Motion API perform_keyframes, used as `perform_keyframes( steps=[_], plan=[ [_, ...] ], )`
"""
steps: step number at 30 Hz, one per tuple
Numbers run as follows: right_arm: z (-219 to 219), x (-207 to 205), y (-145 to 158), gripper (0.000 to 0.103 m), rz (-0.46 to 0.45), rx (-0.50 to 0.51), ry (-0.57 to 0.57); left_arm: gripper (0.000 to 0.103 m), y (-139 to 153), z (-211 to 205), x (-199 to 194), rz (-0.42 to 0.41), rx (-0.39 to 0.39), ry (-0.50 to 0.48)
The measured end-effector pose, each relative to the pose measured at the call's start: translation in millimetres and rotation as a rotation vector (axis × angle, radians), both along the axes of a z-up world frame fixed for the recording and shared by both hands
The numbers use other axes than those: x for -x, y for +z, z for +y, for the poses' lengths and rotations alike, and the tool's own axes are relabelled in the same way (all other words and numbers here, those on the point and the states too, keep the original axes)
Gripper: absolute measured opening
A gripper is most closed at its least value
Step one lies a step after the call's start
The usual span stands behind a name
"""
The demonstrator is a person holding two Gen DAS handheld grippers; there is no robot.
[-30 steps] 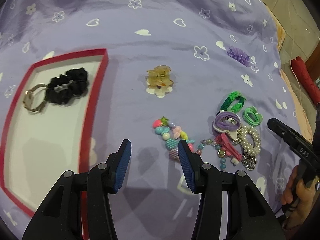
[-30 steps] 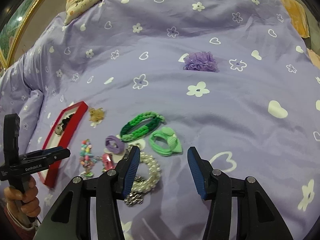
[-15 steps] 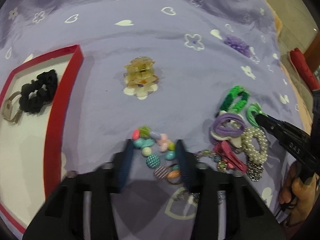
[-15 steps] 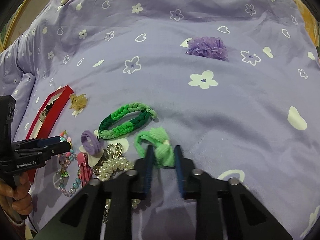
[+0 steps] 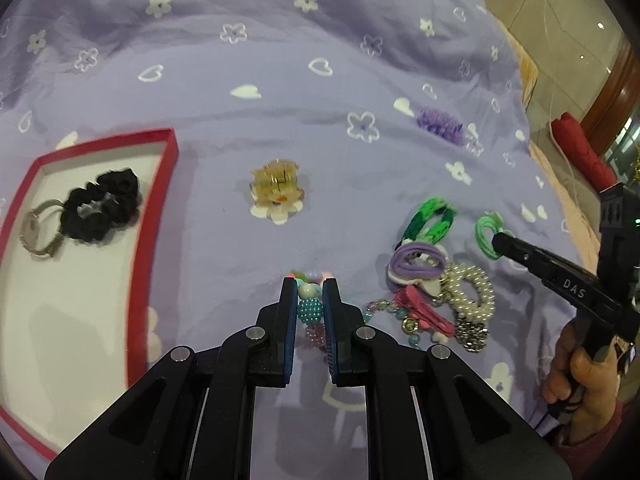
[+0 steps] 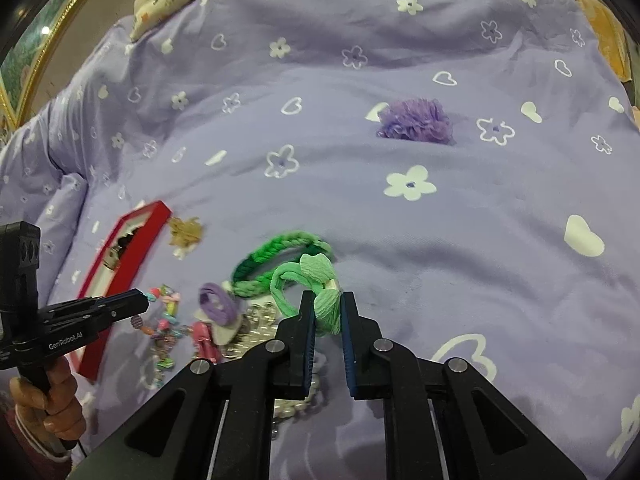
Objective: Organize jewelry
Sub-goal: 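Carry bracelet and green hair ties into the tray and release both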
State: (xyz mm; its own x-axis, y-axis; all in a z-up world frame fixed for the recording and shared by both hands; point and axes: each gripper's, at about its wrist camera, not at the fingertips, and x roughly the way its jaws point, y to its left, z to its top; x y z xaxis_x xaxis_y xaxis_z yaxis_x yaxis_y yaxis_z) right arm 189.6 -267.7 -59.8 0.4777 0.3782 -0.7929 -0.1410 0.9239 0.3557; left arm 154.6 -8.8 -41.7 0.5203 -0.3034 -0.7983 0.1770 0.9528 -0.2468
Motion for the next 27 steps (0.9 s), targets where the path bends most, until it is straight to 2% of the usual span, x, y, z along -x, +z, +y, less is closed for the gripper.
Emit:
perform_keyframes(
  steps=[13,27],
  plan=[
    [44.7,13.6,32.2,0.011,-0.045,-0.066,0.089,0.011,47.6,30.8,32.9,-0.107,0.024,0.035],
    [130.7,16.9,40.1,0.011,-0.035,-0.12,0.244,0.011,62.8,101.3,50.2,-0.145,0.035,0.166]
  ],
)
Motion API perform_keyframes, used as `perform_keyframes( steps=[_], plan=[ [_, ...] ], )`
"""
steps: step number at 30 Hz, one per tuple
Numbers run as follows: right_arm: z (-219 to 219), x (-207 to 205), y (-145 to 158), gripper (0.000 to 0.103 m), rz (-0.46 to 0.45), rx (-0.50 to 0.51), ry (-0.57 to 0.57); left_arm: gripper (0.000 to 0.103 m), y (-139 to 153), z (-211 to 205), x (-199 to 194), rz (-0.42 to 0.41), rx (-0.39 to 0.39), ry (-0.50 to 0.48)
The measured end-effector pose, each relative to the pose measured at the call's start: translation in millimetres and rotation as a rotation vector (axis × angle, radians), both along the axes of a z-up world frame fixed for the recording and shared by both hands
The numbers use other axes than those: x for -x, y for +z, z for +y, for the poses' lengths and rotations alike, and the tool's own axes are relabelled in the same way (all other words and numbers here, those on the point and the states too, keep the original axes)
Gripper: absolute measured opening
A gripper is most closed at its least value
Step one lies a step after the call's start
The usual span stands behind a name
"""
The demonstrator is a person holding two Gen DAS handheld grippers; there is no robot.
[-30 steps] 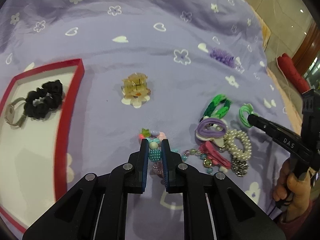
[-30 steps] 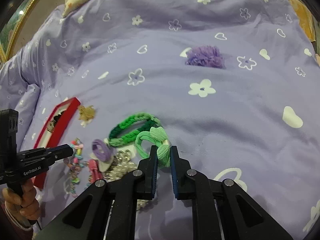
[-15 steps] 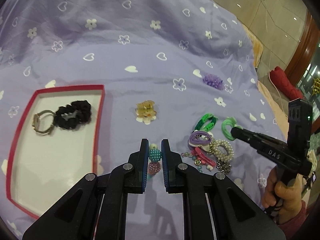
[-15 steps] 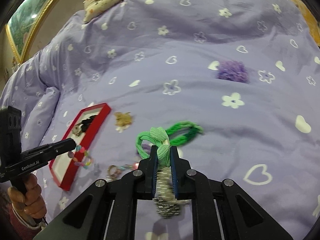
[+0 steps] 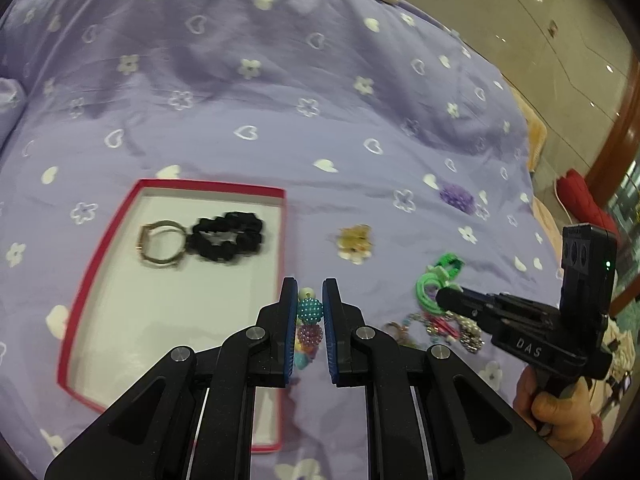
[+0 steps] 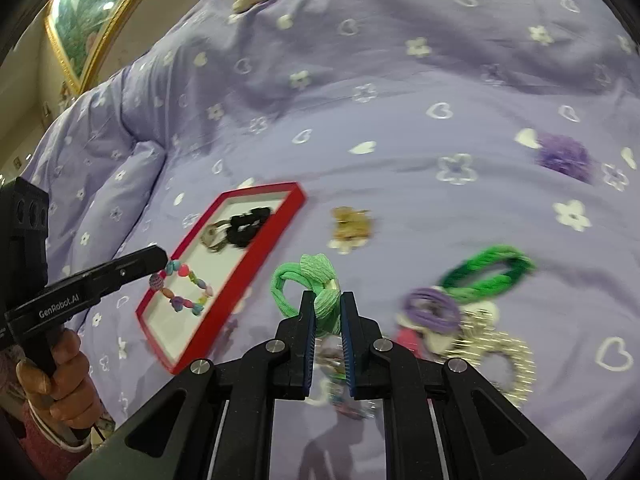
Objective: Organize jewelry
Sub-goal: 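Carry bracelet and green hair ties into the tray and release both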
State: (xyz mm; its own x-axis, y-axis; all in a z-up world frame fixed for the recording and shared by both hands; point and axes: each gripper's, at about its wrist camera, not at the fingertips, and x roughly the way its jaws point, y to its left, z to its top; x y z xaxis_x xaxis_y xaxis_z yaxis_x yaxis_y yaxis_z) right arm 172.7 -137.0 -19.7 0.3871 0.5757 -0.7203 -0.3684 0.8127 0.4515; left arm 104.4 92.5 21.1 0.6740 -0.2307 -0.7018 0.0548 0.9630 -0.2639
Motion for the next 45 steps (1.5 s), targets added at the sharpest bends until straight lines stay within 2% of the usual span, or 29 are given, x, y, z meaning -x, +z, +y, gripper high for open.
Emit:
perform_keyframes(
  steps=[13,25,35,45],
  plan=[
    [88.9,-13.3,5.5,0.012,-0.002,-0.031,0.143,0.011,-16.1,66.2,-5.9,0.025,-0.007,0.131],
    [149.4,-32.5,-14.6,0.012,0.039,0.016,0.23,0.011,-39.0,96.5,-30.1,0.059,0.027,0.178],
    [188.3,-52.7,-44.2,0.012,0.075,0.136,0.299,0.011,-76.4,125.2,-47.3,0.139,0.037,0.243],
    [211.1,-58.4,-59.0,0.014,0.054,0.261,0.364,0.011,-107.3,135.6,-54.6,0.226,-0.02,0.29]
  ],
)
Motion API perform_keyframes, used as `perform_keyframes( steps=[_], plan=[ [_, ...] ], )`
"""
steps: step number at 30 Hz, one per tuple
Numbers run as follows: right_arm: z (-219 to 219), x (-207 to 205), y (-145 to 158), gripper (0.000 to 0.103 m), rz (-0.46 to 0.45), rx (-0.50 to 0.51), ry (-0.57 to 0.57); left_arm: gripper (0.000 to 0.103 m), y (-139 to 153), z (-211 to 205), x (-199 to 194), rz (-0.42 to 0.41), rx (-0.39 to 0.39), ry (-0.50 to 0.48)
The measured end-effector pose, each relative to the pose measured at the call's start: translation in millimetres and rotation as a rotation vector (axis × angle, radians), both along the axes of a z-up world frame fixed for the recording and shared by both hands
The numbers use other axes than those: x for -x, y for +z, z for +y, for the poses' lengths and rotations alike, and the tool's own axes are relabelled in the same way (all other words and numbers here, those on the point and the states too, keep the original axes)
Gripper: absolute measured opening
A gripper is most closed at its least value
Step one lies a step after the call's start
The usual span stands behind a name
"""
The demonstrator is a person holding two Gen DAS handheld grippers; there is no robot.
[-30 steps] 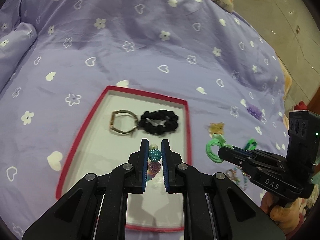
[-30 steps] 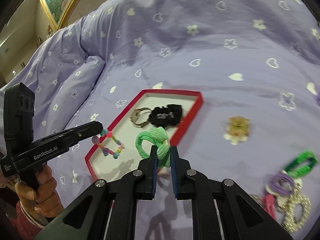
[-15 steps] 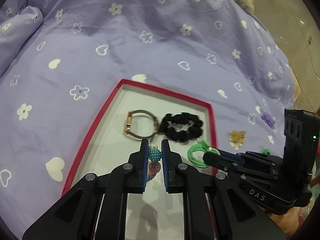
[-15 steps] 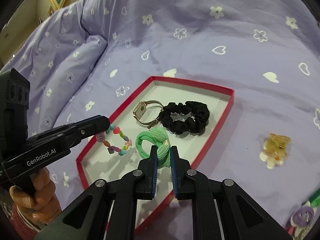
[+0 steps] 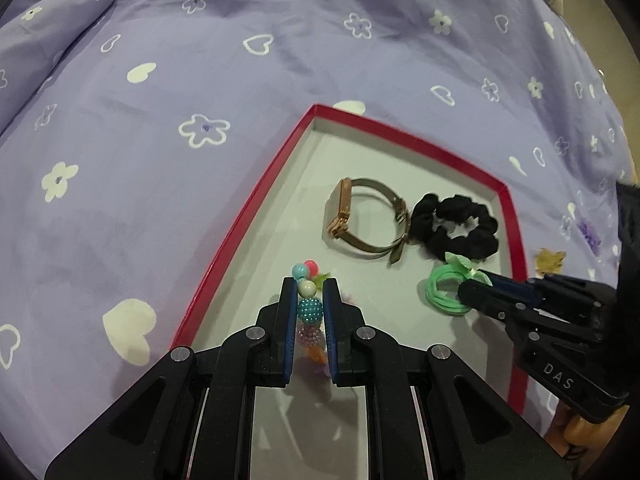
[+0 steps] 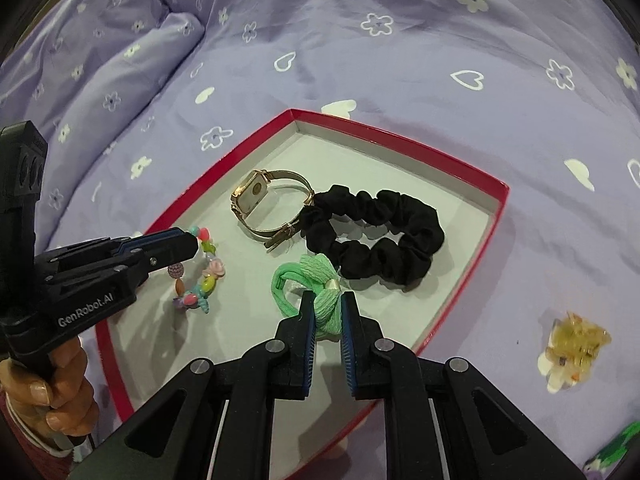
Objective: Organize jewelry
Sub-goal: 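Carry bracelet and green hair ties into the tray and release both, then grasp the yellow hair claw with the left tool while the right tool grasps the green braided band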
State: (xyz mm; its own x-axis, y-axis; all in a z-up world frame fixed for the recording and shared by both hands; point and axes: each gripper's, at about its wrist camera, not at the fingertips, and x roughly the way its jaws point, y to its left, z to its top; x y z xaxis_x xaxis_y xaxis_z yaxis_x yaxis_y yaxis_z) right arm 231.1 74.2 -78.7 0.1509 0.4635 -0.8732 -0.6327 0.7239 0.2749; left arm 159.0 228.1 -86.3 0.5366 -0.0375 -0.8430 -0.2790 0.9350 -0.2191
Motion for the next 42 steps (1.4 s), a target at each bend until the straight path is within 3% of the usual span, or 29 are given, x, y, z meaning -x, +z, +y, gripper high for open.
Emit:
perform_keyframes(
  steps=[11,15,20,23,27,42],
  plan=[
    [3.1,-1.1,-3.0,0.017,0.005,0.0,0.019,0.012,-8.6,-0.6,-4.0,0.03,-0.018,0.0],
    [3.0,-1.2,-0.6,0.023,0.013,-0.023,0.011,0.013,-8.2,-1.2,-5.8,0.035,-0.025,0.002],
    [-2.2,0.2,9.1,0.027,0.003,-0.05,-0.006,0.031,0.4,0.5,0.7,0.019,-0.026,0.014],
    [-13.2,3.1,21.3,0.027,-0.002,-0.09,-0.026,0.033,11.6,-3.6,7.3,0.002,-0.035,0.013],
    [-37.4,11.8,41.7,0.045,-0.024,-0.156,-0.066,0.039,24.8,-13.1,16.7,-0.022,-0.036,0.003],
    [-177.5,40.2,65.8,0.05,-0.051,-0.216,-0.332,0.047,60.8,-76.7,40.1,-0.082,-0.005,-0.096]
  ],
)
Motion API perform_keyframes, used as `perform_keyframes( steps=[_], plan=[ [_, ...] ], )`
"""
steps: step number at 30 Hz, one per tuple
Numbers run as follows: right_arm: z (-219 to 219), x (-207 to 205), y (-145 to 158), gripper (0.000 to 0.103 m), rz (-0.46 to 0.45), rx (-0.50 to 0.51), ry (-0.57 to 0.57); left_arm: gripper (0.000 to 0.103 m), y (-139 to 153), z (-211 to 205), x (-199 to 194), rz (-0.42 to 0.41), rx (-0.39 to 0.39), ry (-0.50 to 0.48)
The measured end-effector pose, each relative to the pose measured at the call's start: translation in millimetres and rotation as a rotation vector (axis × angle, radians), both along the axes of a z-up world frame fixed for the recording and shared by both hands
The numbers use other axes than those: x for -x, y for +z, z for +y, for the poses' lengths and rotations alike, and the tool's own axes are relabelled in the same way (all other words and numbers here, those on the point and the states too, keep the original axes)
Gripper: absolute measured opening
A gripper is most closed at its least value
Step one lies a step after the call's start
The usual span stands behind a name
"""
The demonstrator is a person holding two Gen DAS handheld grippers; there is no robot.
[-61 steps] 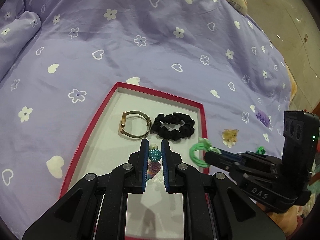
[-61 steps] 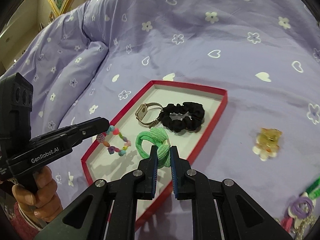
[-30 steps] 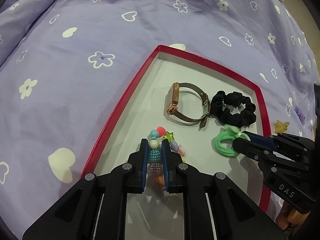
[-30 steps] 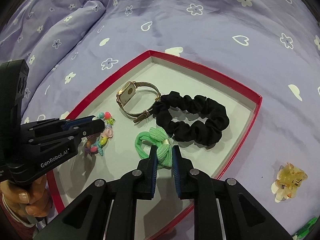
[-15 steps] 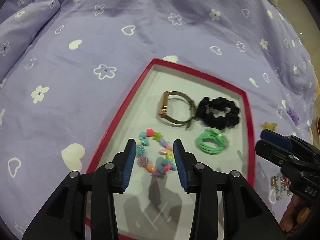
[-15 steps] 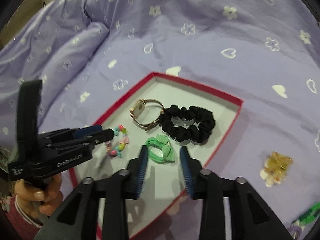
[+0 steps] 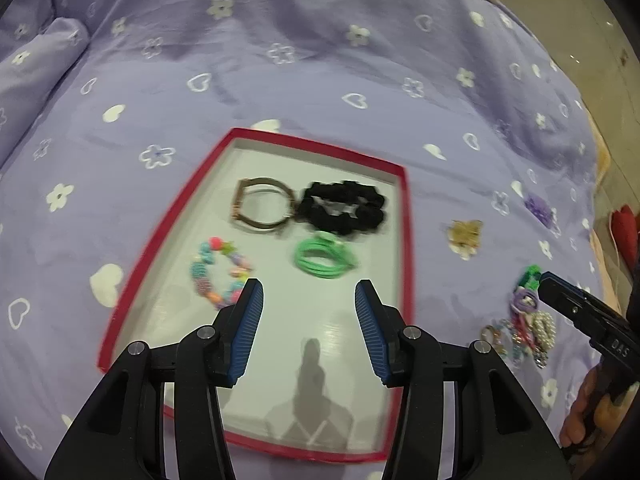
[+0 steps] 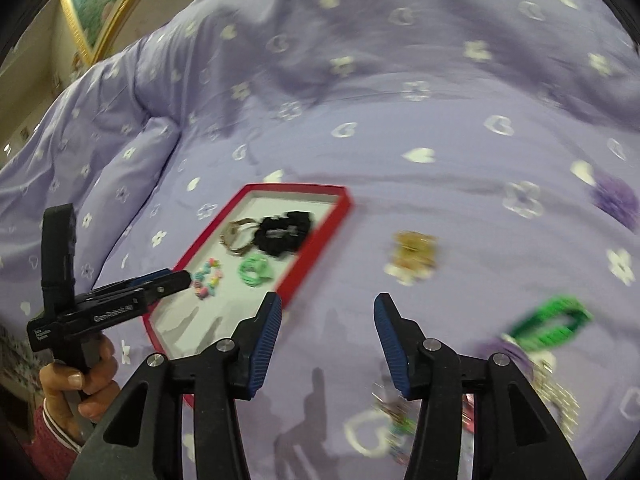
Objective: Organize jewelry
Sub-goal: 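Grasp the yellow hair claw with the left tool while the right tool grasps the green braided band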
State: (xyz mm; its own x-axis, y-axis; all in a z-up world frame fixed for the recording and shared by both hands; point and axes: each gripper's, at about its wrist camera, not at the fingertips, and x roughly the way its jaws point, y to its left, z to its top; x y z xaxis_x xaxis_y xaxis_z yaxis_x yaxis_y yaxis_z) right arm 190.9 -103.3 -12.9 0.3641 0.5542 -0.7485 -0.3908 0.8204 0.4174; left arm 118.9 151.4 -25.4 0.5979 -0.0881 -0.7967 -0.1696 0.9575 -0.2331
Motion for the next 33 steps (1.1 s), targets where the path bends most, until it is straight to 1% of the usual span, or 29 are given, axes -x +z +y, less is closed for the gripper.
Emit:
perform_keyframes(
  steps=[3,9,13,17,24,26,29,33],
  plan=[
    [-26.4,4.1,-1.5,0.051,0.007,0.002,-0.047,0.047,4.4,-14.5,-0.4,-0.004,-0.004,-0.03],
    [-67.9,10.8,-3.9,0.051,0.014,0.013,-0.125,0.053,10.3,-46.3,-5.2,-0.011,-0.027,-0.104],
    [-89.3,12.0,-5.3,0.051,0.013,0.02,-0.164,0.053,12.7,-64.0,-11.3,-0.01,-0.043,-0.146],
    [-107.7,11.4,-9.9,0.051,0.023,0.025,-0.199,0.056,14.6,-80.2,-19.6,-0.009,-0.062,-0.182],
    [-127.3,3.8,-22.5,0.051,0.043,0.035,-0.238,0.062,13.8,-101.3,-36.2,-0.003,-0.088,-0.23],
    [-131.0,0.2,-27.6,0.051,0.051,0.037,-0.245,0.066,11.9,-108.0,-42.2,0.003,-0.099,-0.251],
    [-134.2,-5.4,-35.6,0.051,0.068,0.041,-0.249,0.067,8.1,-119.3,-50.4,0.011,-0.131,-0.282],
    [-135.6,-15.2,-47.1,0.051,0.113,0.002,-0.24,0.068,0.8,-131.4,-62.5,0.022,-0.154,-0.319]
  ],
)
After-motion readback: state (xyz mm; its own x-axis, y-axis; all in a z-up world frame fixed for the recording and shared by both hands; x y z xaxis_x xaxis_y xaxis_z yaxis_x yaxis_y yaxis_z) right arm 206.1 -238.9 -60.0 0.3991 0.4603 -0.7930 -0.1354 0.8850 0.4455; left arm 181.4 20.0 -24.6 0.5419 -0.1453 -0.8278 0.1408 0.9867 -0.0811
